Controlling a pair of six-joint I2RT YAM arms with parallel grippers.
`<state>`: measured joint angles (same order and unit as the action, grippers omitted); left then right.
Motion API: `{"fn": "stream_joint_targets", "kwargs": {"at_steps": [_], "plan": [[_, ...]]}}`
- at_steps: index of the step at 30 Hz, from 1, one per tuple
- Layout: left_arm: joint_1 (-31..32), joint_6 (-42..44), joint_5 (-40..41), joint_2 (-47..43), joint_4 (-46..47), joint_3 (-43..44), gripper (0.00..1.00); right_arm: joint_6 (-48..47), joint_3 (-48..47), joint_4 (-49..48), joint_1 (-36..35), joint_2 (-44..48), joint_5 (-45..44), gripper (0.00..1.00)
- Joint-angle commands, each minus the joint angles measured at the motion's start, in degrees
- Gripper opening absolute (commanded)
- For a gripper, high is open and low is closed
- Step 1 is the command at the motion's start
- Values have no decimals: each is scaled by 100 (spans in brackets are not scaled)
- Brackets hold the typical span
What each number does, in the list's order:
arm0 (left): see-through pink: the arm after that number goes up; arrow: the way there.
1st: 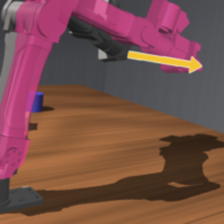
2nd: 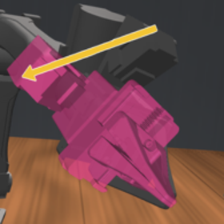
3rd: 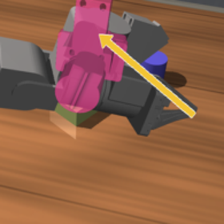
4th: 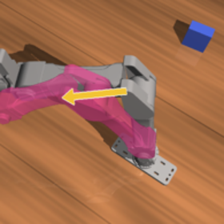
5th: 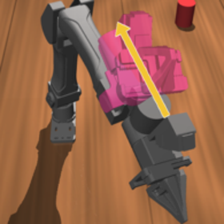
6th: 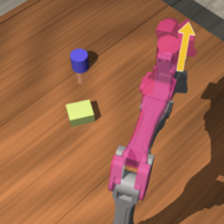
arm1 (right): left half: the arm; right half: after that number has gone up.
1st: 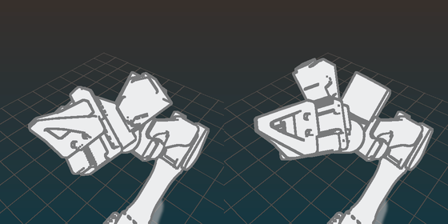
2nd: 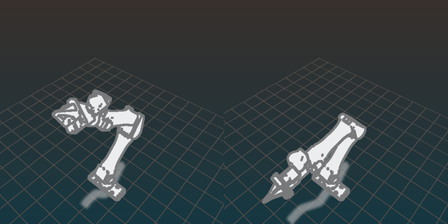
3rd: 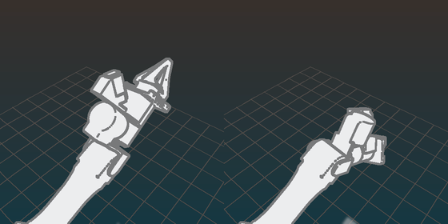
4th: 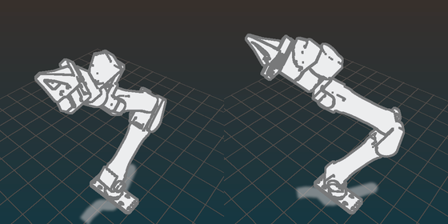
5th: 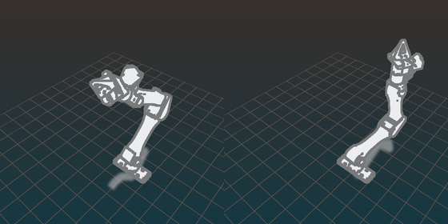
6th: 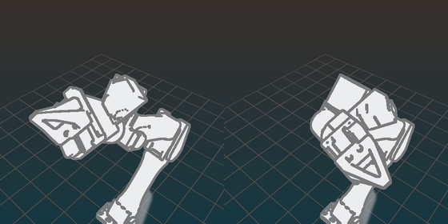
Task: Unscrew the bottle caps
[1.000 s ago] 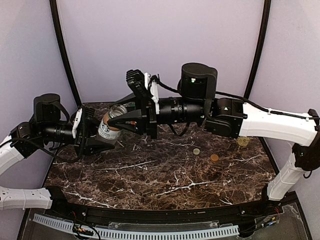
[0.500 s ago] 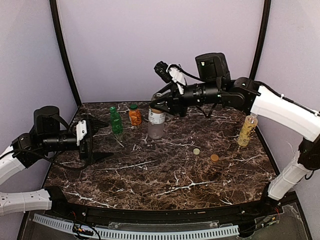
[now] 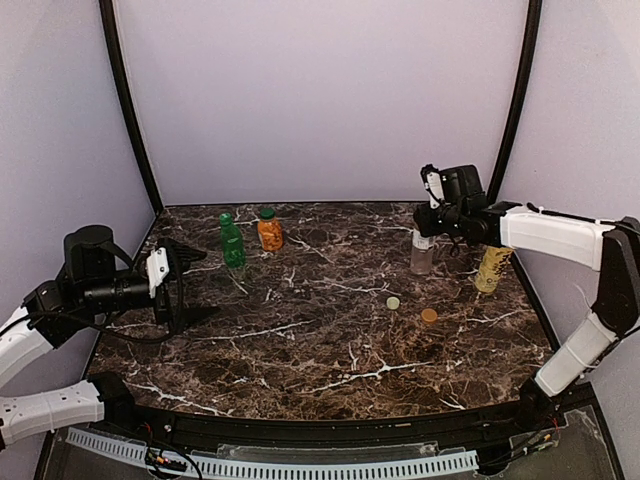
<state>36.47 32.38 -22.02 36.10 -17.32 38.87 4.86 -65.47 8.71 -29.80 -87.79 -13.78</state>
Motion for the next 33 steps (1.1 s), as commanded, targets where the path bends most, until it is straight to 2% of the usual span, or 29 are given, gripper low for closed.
{"fn": "stream_joint_targets", "kwargs": {"at_steps": [1, 11, 19, 20, 24, 26, 33], "plan": [[-128, -158, -120, -112, 56, -86, 99, 876, 388, -1500, 522, -191, -166, 0], [-183, -168, -152, -77, 154, -106, 99, 824, 1036, -2151, 631, -475, -490, 0], [-191, -131, -115, -72, 168, -87, 99, 784, 1183, -2012, 625, -604, -482, 0], [-192, -129, -117, -74, 172, -83, 99, 752, 1167, -1982, 625, -593, -462, 4], [-193, -122, -160, -87, 205, -97, 99, 589, 1039, -1800, 622, -532, -318, 46], [-193, -126, -170, -93, 211, -105, 99, 525, 972, -1699, 624, -493, -306, 53], [-197, -110, -153, -120, 211, -121, 99, 323, 930, -1634, 625, -307, -247, 66]]}}
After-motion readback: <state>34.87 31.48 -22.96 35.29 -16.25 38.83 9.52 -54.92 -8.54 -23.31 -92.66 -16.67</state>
